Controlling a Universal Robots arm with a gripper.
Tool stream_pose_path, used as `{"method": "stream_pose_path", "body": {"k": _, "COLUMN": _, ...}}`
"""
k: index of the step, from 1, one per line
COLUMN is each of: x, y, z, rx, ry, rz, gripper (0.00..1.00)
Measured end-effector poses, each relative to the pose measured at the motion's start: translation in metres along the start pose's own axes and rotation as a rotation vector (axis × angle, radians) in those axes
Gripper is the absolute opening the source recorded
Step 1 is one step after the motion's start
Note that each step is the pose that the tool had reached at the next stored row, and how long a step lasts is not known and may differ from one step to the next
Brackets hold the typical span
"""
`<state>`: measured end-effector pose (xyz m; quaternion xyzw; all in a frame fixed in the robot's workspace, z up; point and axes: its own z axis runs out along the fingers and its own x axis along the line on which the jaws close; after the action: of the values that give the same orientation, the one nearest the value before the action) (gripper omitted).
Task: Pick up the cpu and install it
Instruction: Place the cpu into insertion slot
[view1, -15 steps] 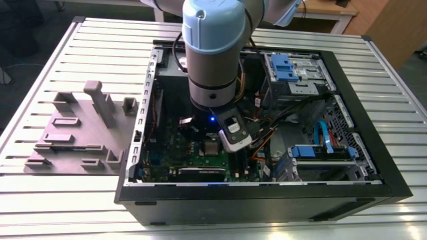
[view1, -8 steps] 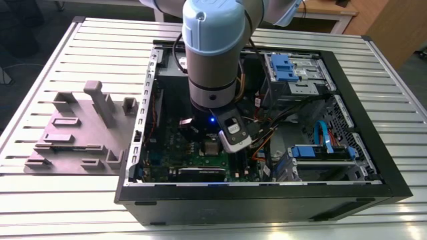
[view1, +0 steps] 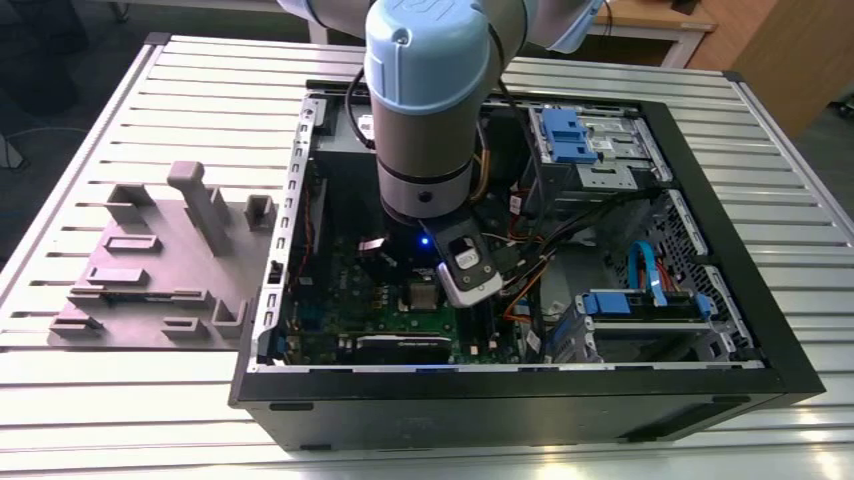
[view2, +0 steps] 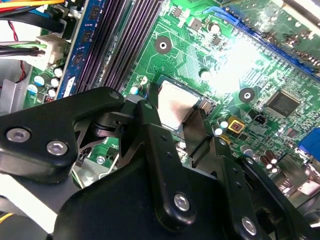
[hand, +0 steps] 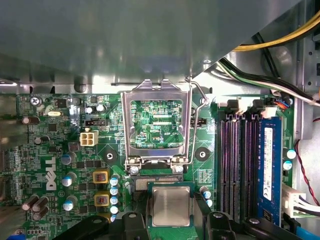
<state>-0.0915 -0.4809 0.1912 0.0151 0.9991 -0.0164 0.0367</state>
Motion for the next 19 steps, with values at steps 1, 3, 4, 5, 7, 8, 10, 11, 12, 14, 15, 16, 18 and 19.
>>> {"method": "stream_pose_path", "body": {"k": 1, "x": 0.0, "y": 0.0, "z": 0.0001, "rx": 0.0, "ry": 0.0, "rz": 0.0, "gripper": 0.47}}
{"method": "stream_pose_path", "body": {"k": 3, "x": 0.0, "y": 0.0, "z": 0.0002, "rx": -0.0001, "ry": 0.0, "rz": 0.0, "gripper": 0.47}}
{"method": "stream_pose_path", "body": {"k": 4, "x": 0.0, "y": 0.0, "z": 0.0002, "rx": -0.0001, "ry": 0.0, "rz": 0.0, "gripper": 0.47}}
{"method": "stream_pose_path", "body": {"k": 5, "x": 0.0, "y": 0.0, "z": 0.0003, "rx": -0.0001, "ry": -0.0001, "rz": 0.0, "gripper": 0.47}}
{"method": "stream_pose_path", "body": {"k": 7, "x": 0.0, "y": 0.0, "z": 0.0002, "rx": 0.0002, "ry": 0.0002, "rz": 0.0, "gripper": 0.46}}
{"method": "stream_pose_path", "body": {"k": 8, "x": 0.0001, "y": 0.0, "z": 0.0002, "rx": 0.0003, "ry": 0.0003, "rz": 0.0, "gripper": 0.46}}
{"method": "stream_pose_path", "body": {"k": 10, "x": 0.0, "y": 0.0, "z": 0.0004, "rx": 0.0, "ry": -0.0001, "rz": 0.0, "gripper": 0.42}}
{"method": "stream_pose_path", "body": {"k": 11, "x": 0.0, "y": 0.0, "z": 0.0005, "rx": -0.0001, "ry": -0.0001, "rz": 0.0, "gripper": 0.42}}
{"method": "stream_pose_path", "body": {"k": 12, "x": 0.0001, "y": 0.0, "z": 0.0005, "rx": -0.0001, "ry": -0.0001, "rz": 0.0, "gripper": 0.42}}
{"method": "stream_pose_path", "body": {"k": 14, "x": 0.0001, "y": 0.0, "z": 0.0006, "rx": 0.0, "ry": 0.0, "rz": 0.0, "gripper": 0.42}}
{"method": "stream_pose_path", "body": {"k": 15, "x": 0.0001, "y": 0.0, "z": 0.0007, "rx": -0.0001, "ry": 0.0, "rz": 0.0, "gripper": 0.42}}
{"method": "stream_pose_path", "body": {"k": 16, "x": 0.0001, "y": 0.0, "z": 0.0007, "rx": -0.0001, "ry": 0.0, "rz": 0.0, "gripper": 0.42}}
{"method": "stream_pose_path", "body": {"k": 18, "x": 0.0001, "y": 0.0, "z": 0.0007, "rx": -0.0001, "ry": 0.0, "rz": 0.0, "gripper": 0.42}}
{"method": "stream_pose_path", "body": {"k": 19, "x": 0.0001, "y": 0.0, "z": 0.0007, "rx": -0.0002, "ry": -0.0001, "rz": 0.0, "gripper": 0.42}}
